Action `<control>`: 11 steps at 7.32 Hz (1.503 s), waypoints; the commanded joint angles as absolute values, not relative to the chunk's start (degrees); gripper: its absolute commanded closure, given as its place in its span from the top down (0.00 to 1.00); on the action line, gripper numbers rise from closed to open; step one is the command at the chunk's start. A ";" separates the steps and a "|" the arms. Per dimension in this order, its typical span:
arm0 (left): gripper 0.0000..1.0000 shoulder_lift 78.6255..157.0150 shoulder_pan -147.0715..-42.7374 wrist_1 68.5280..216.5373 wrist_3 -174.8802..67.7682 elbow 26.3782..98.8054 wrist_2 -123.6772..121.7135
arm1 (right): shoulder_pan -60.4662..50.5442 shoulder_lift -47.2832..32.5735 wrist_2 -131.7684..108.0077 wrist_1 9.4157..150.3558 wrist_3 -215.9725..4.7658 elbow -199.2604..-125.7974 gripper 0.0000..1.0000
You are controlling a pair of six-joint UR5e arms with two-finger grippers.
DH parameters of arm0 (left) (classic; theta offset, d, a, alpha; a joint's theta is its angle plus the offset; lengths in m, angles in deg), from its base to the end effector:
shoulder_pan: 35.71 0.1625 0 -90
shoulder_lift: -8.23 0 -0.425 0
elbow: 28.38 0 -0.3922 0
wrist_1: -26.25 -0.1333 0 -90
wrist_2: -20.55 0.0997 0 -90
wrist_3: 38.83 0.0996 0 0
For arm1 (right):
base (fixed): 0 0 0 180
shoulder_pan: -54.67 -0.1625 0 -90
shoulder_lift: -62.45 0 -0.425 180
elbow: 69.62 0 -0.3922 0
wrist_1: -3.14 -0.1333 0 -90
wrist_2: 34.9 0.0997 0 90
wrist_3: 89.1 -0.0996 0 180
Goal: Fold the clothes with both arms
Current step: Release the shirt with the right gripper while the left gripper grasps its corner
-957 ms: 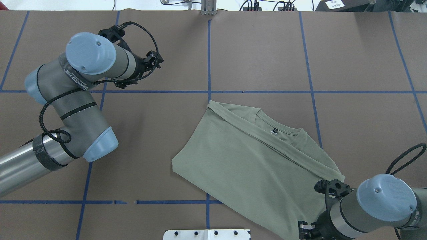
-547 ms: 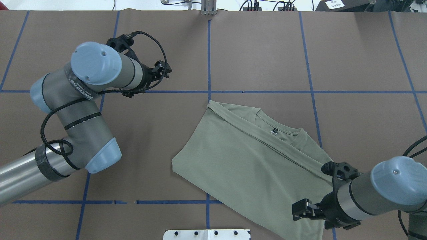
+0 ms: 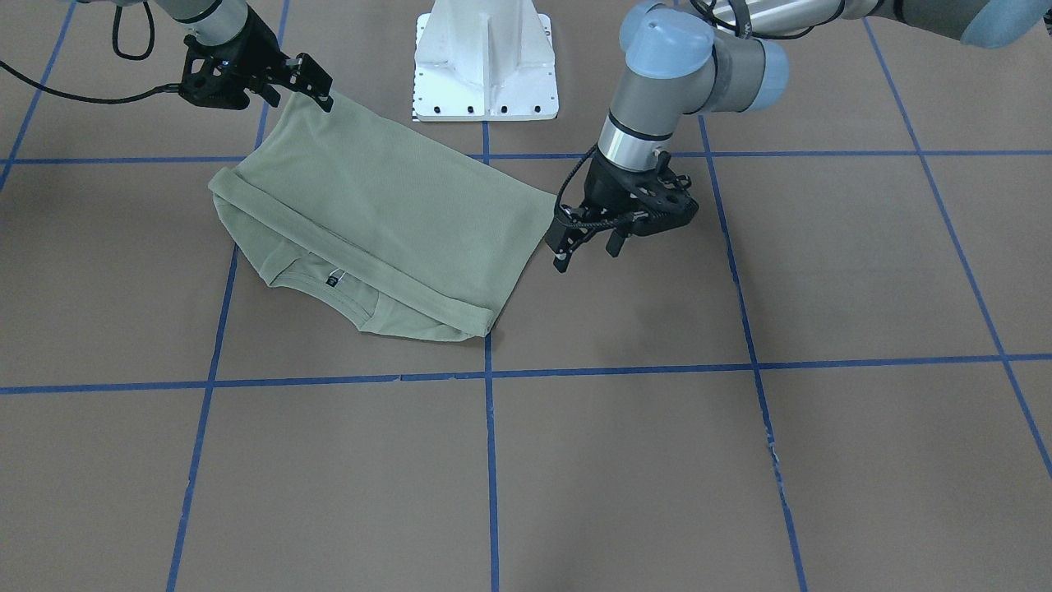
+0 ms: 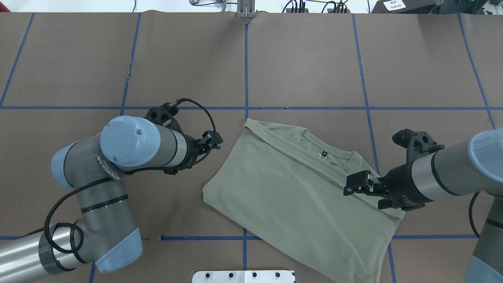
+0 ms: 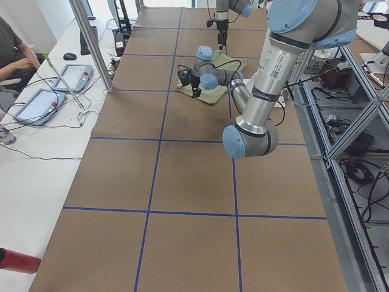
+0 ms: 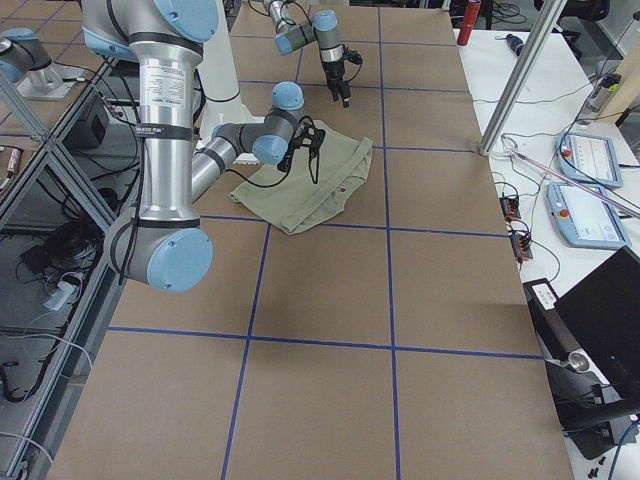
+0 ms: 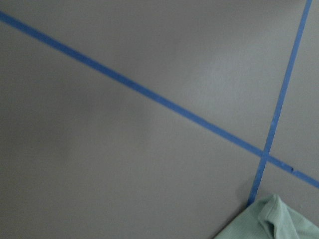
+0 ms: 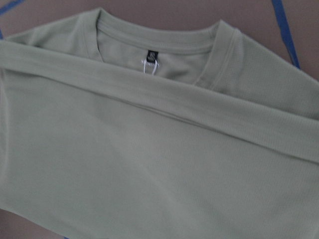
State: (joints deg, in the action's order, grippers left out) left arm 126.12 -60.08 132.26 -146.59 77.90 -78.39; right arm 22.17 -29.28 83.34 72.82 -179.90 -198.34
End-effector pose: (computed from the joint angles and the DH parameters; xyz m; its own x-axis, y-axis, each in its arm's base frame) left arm 0.5116 -0.3611 0.2273 0.3445 -0.4869 -0.8027 0.4094 0.8473 -0.3382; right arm -0.3148 -0.3027 0.3148 0.4535 0.3035 0.8380 -0.1438 0.9528 -0.2673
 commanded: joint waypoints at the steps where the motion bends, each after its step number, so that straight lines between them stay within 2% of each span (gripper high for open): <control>1: 0.99 126.00 -51.74 131.90 -155.18 76.67 -77.71 | 16.28 -26.95 83.49 72.92 -177.78 -197.34 1.00; 3: 0.99 127.23 -51.70 131.98 -154.76 72.36 -75.78 | 15.65 -26.14 83.49 73.01 -177.70 -196.36 1.00; 6: 0.96 127.41 -51.97 131.90 -154.84 72.08 -75.78 | 15.47 -26.05 83.49 72.92 -177.78 -196.27 1.00; 9: 0.73 127.41 -51.88 131.99 -155.10 72.17 -75.78 | 15.30 -26.14 83.49 72.92 -177.70 -196.19 1.00; 10: 0.58 127.41 -51.88 132.16 -155.10 72.17 -75.69 | 15.03 -26.05 83.49 73.01 -177.78 -196.18 1.00; 11: 0.39 127.58 -51.88 132.16 -155.02 72.26 -74.99 | 14.94 -26.05 83.49 73.01 -177.70 -196.18 1.00</control>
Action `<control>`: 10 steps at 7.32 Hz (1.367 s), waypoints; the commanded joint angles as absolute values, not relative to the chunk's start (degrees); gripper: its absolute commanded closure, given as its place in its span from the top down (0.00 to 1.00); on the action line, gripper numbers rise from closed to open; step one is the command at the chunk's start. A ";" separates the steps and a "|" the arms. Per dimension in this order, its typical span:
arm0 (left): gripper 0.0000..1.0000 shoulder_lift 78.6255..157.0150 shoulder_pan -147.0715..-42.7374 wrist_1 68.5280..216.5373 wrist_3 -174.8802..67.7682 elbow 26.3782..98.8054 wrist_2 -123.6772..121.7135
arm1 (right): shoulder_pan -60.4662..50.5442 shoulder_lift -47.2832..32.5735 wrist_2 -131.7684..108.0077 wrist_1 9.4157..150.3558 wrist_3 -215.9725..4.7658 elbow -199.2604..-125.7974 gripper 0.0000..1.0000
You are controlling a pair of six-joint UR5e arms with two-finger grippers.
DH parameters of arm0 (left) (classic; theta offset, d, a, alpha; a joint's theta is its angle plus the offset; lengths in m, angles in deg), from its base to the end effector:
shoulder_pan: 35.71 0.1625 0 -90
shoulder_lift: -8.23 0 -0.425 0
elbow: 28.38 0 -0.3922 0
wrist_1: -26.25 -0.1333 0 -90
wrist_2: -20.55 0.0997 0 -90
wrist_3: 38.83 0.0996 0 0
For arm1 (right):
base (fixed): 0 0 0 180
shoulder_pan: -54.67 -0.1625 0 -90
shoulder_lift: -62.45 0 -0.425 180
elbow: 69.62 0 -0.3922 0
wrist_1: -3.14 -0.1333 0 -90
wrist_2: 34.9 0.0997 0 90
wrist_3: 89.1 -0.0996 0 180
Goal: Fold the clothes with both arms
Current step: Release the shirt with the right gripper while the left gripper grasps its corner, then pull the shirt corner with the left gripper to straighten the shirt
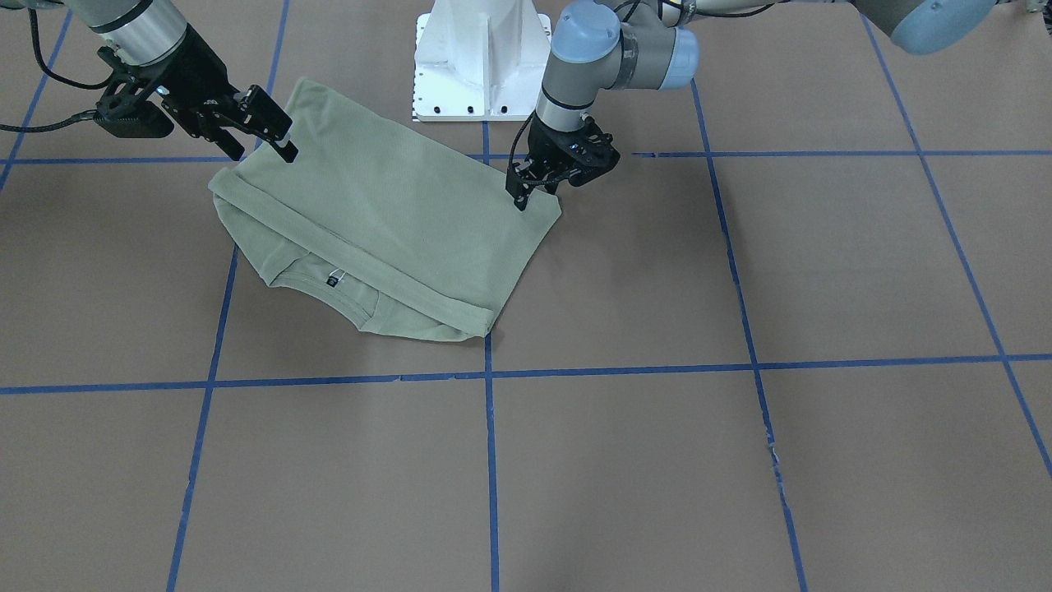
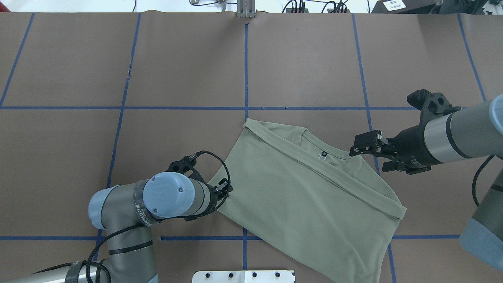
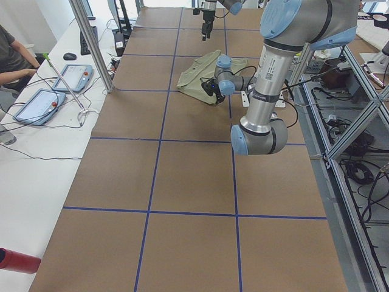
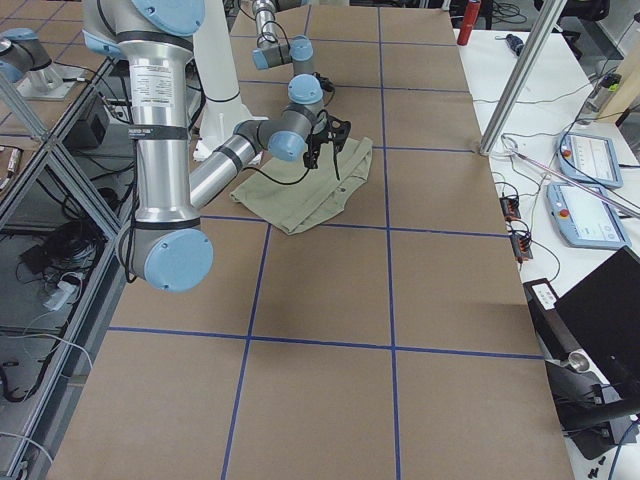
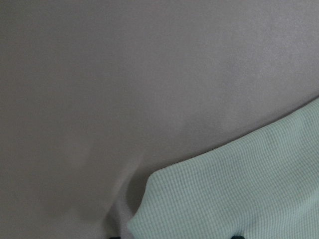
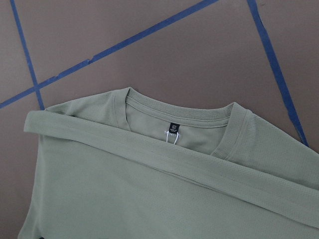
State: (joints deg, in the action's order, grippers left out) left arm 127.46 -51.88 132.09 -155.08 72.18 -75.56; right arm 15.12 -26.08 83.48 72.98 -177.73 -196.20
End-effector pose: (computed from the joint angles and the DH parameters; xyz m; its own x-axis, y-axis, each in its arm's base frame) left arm 0.5872 -0.2980 0.2560 0.4011 -0.5742 -0.7137 0.4125 0.8089 -0.4190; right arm -0.2897 -0.3508 0.3070 0.4120 0.3130 0.8557 -0.2389 0.9434 -0.2300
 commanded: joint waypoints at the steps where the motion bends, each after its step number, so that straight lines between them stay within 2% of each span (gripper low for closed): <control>1: 0.17 127.76 -51.88 132.16 -155.02 72.43 -74.55 | 14.94 -26.05 83.49 73.01 -177.78 -196.18 1.00; 2: 0.02 127.76 -51.97 132.16 -155.02 72.61 -74.55 | 14.86 -26.05 83.49 73.01 -177.78 -196.18 1.00; 3: 0.00 127.76 -52.06 132.25 -155.02 72.70 -74.55 | 14.77 -26.14 83.49 73.01 -177.70 -196.18 1.00; 5: 0.00 127.85 -53.36 132.25 -154.76 72.87 -74.55 | 14.59 -26.14 83.49 73.10 -177.70 -196.10 1.00; 8: 0.00 128.54 -60.73 132.43 -150.74 72.09 -74.46 | 13.89 -26.05 83.57 72.93 -177.78 -196.18 1.00; 10: 0.00 131.42 -66.09 132.51 -145.20 67.20 -73.33 | 12.49 -26.05 83.40 72.92 -177.70 -195.75 1.00</control>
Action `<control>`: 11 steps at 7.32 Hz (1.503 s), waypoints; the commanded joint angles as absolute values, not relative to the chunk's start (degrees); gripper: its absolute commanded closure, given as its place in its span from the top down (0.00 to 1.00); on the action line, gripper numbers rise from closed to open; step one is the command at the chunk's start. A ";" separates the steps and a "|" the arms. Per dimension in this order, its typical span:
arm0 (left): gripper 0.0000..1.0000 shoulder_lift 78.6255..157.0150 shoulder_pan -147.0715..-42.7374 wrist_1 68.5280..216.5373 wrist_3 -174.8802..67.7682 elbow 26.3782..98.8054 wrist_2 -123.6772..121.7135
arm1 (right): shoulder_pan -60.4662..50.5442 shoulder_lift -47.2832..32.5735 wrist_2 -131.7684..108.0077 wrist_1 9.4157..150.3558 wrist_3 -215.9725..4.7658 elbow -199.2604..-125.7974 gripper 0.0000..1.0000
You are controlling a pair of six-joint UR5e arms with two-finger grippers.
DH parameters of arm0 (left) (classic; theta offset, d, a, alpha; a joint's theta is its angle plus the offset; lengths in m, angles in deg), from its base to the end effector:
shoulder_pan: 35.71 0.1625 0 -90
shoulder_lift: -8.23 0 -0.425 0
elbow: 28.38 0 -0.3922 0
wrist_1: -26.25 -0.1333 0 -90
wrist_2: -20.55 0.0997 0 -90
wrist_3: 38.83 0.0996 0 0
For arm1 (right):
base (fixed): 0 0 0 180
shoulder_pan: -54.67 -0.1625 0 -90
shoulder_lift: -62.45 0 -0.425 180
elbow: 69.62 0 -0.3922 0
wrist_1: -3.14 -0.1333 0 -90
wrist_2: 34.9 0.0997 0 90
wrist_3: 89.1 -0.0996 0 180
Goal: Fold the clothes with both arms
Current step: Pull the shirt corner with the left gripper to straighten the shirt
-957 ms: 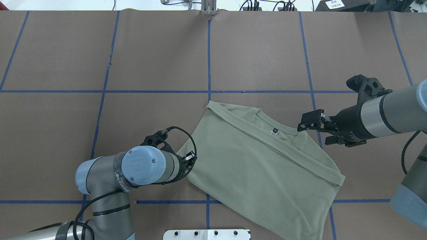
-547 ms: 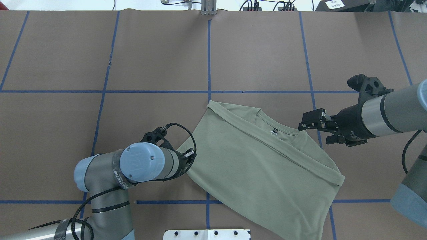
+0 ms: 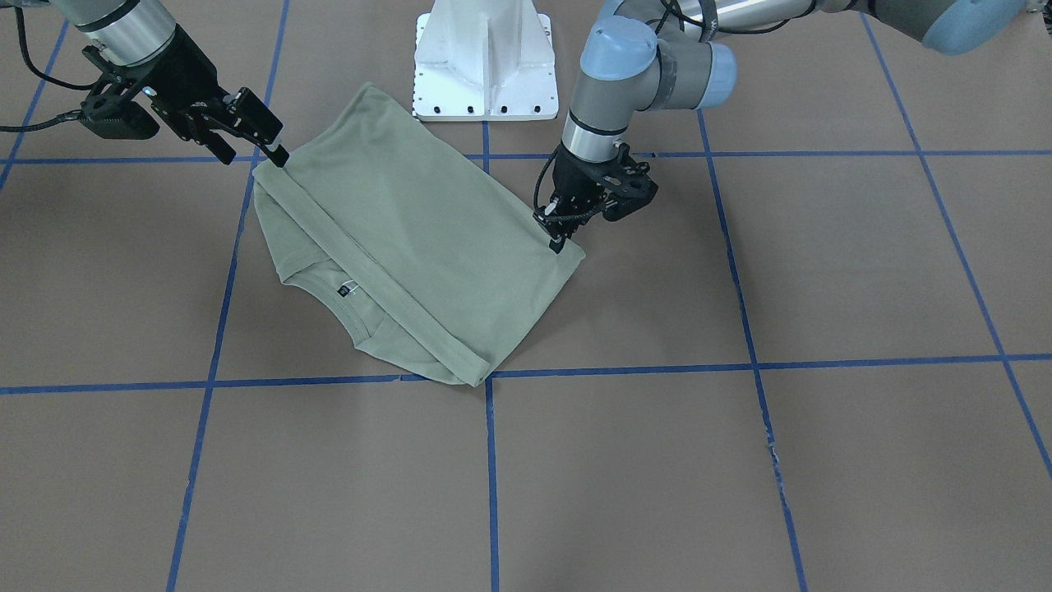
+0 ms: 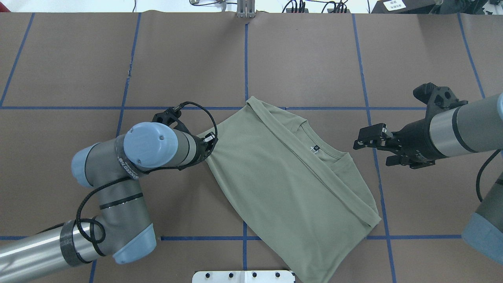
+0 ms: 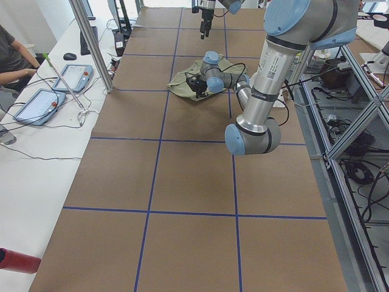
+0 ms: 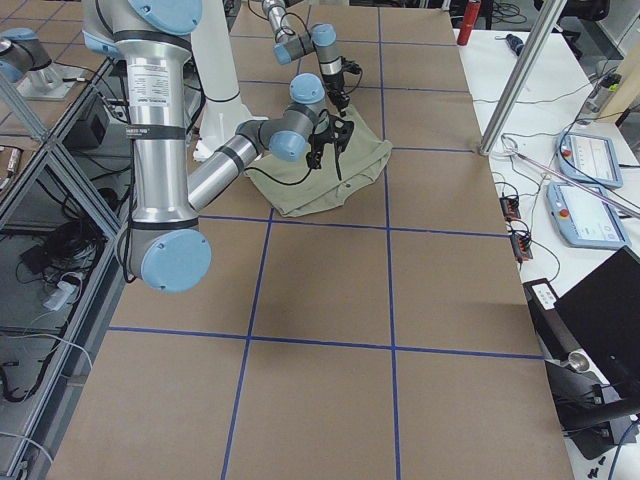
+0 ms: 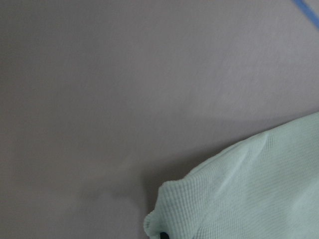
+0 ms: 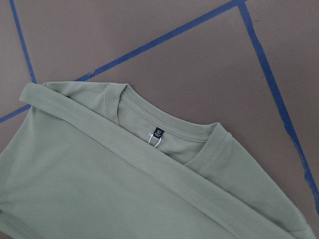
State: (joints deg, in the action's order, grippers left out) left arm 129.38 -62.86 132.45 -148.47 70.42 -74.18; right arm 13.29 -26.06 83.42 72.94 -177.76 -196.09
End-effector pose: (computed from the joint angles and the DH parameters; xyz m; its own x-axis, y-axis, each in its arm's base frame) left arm 0.5288 -0.4118 0.2469 0.3344 -0.5480 -0.7667 0.5375 0.7792 -0.3224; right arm -0.2788 -0.3603 0.3077 0.4023 0.3270 0.8551 -0.2702 0.9348 -0.2303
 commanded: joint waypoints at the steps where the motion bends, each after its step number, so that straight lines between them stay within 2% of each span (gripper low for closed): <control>1: 0.00 133.97 -67.77 132.86 -143.35 62.20 -72.36 | 12.05 -25.97 83.40 72.84 -177.70 -195.48 1.00; 4: 0.00 138.37 -72.78 140.23 -136.50 52.34 -71.65 | 11.78 -25.88 83.05 72.84 -177.70 -195.57 1.00; 5: 0.00 142.31 -73.76 140.77 -134.73 47.43 -69.64 | 11.78 -25.88 82.87 72.84 -177.70 -195.48 1.00; 8: 0.00 151.12 -74.73 157.77 -128.68 27.84 -63.86 | 11.60 -24.73 82.52 72.84 -177.78 -194.25 1.00; 9: 0.00 151.22 -74.73 158.35 -127.17 26.13 -61.91 | 11.60 -24.21 82.52 72.84 -177.78 -194.08 1.00; 10: 0.89 151.14 -74.82 158.44 -124.28 25.94 -61.80 | 11.60 -23.77 82.52 72.84 -177.70 -193.99 1.00; 11: 1.00 151.22 -74.91 159.22 -122.08 26.20 -61.89 | 11.69 -23.51 82.43 72.92 -177.70 -193.90 1.00</control>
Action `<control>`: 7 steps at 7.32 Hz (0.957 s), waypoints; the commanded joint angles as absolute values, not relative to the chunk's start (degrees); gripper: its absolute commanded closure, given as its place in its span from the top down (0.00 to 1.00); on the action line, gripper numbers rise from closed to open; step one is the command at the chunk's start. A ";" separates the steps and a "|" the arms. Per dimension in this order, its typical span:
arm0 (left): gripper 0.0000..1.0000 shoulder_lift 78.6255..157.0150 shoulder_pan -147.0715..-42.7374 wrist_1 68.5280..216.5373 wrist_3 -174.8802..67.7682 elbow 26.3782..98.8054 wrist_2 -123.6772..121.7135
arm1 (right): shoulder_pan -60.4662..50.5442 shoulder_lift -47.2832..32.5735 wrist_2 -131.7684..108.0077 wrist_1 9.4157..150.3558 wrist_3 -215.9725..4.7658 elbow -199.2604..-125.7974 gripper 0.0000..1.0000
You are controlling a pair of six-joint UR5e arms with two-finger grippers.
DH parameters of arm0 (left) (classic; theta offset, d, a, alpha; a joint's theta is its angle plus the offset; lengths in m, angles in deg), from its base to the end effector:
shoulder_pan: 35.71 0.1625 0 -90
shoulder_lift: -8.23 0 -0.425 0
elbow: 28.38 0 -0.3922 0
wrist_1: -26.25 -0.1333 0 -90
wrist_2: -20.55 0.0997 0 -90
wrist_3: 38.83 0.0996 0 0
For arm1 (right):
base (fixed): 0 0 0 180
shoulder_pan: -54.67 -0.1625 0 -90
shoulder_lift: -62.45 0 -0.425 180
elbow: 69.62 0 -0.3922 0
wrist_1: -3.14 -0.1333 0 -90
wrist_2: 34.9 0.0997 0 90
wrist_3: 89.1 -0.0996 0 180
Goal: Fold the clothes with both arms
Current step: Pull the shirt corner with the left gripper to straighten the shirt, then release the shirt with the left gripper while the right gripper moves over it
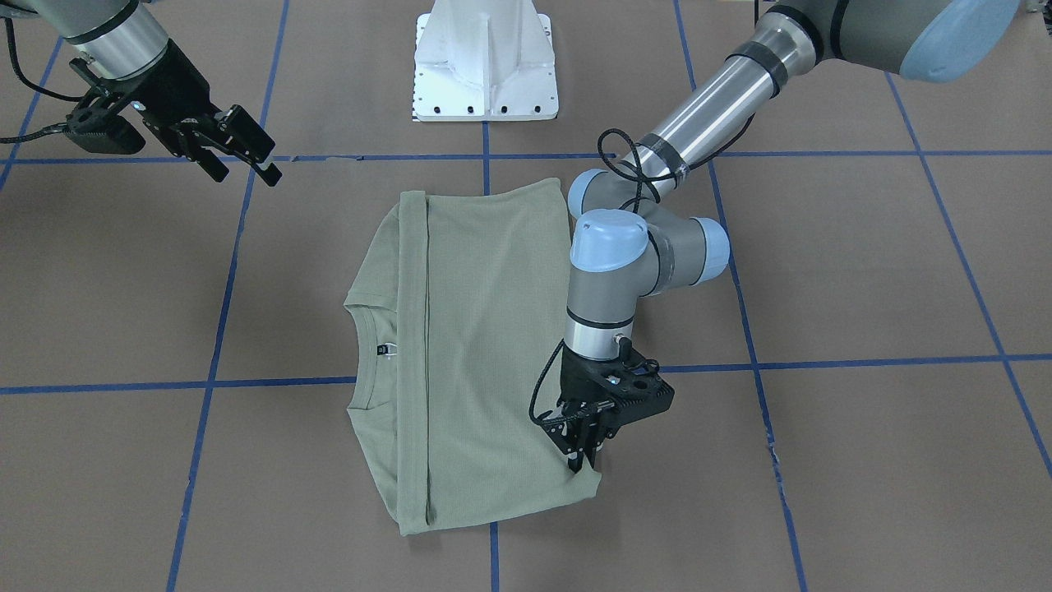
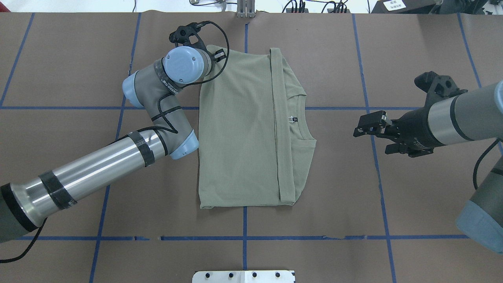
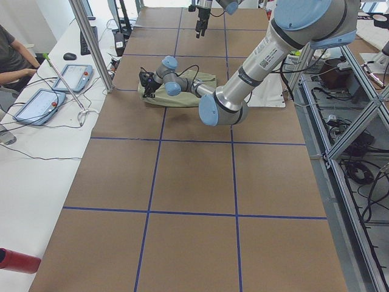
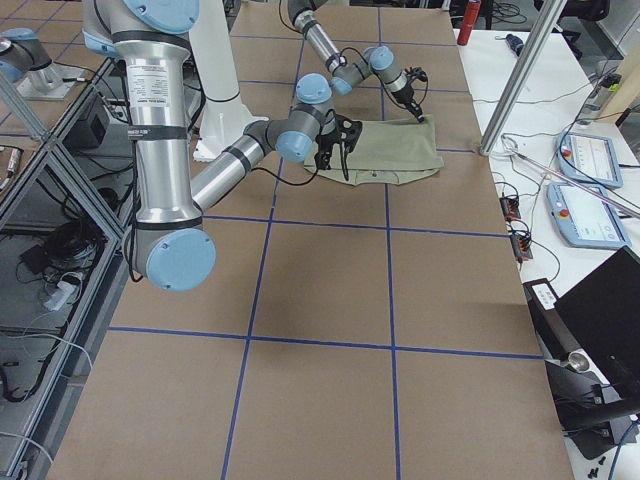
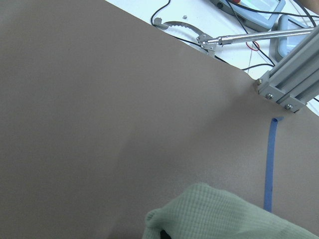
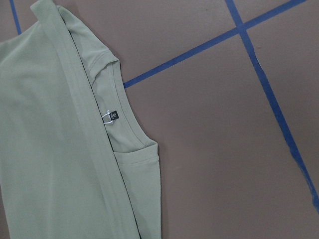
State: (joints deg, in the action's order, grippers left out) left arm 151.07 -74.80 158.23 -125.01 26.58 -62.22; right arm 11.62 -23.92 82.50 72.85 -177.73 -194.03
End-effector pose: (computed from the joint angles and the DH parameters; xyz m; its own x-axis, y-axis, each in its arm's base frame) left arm 0.5660 -0.6477 0.2629 0.4371 -0.2699 -0.8580 0.6823 0.7210 0.1208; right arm -0.2789 -0.3802 0.3065 0.3912 0.3364 0.8566 -0.3106 0.9245 -0.2212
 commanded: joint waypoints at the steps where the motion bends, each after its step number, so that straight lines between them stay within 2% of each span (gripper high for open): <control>1: 1.00 151.22 -75.52 161.84 -122.23 26.29 -62.06 | 11.60 -23.50 82.43 73.01 -177.70 -193.55 1.00; 3: 1.00 150.70 -77.80 161.09 -121.71 29.78 -67.90 | 11.78 -21.33 82.34 73.45 -177.70 -191.63 1.00; 4: 1.00 147.74 -78.42 159.08 -121.62 33.90 -75.61 | 12.30 -20.44 82.34 73.54 -177.00 -189.79 1.00; 6: 1.00 135.98 -78.60 149.18 -119.96 53.00 -80.06 | 12.92 -18.16 82.26 77.28 -168.69 -188.02 1.00; 7: 1.00 133.50 -78.60 143.56 -119.17 60.06 -81.21 | 13.62 -14.05 81.73 84.45 -164.73 -187.31 1.00</control>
State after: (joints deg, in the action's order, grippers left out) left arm 137.98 -78.54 150.20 -120.21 50.33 -79.03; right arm 12.89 -17.83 82.16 77.82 -169.64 -188.35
